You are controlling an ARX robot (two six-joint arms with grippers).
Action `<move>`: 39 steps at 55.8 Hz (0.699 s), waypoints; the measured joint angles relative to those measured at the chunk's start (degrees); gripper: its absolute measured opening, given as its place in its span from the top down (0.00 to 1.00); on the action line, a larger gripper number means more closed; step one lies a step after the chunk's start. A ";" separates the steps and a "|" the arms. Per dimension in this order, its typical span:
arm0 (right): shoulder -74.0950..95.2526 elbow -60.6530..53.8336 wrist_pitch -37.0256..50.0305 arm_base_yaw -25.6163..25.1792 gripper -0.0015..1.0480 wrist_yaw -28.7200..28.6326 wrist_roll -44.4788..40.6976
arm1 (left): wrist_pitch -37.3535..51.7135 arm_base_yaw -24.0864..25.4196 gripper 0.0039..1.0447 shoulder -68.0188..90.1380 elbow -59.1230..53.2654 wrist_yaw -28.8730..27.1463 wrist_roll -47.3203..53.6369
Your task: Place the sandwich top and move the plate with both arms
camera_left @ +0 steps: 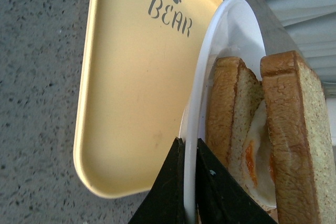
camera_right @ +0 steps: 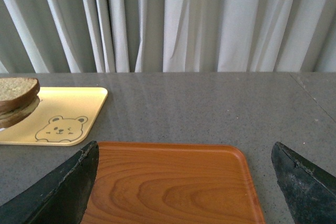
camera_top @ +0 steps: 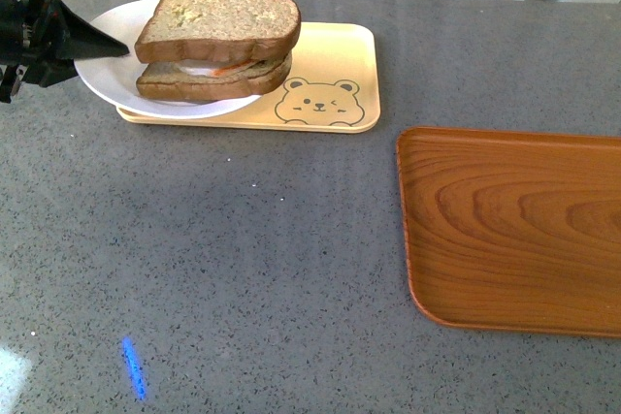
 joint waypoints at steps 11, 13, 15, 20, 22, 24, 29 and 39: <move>-0.02 0.00 0.00 0.00 0.09 -0.02 -0.02 | -3.80 -2.01 0.98 4.81 8.26 -0.04 0.87; -0.02 0.00 0.00 0.00 0.09 -0.02 0.00 | -4.24 -2.32 0.98 5.51 9.40 -0.04 1.09; -0.02 0.00 0.00 0.00 0.09 -0.02 0.00 | -4.66 -2.58 0.98 6.03 10.45 -0.02 1.18; -0.02 0.00 0.00 0.00 0.09 -0.02 0.00 | -5.73 -3.08 0.98 7.56 12.74 -0.02 1.44; -0.02 0.00 0.00 0.00 0.09 -0.02 0.00 | -6.45 -3.34 0.98 8.44 14.16 0.04 1.81; -0.02 0.00 0.00 0.00 0.09 -0.02 0.00 | -6.82 -3.48 0.98 8.72 14.80 0.07 1.88; -0.02 0.00 0.00 0.00 0.09 -0.02 0.00 | -8.09 -3.87 0.98 10.38 17.03 0.15 2.47; -0.02 0.00 0.00 0.00 0.09 -0.02 -0.02 | -10.43 -4.11 0.98 12.76 19.96 0.11 3.76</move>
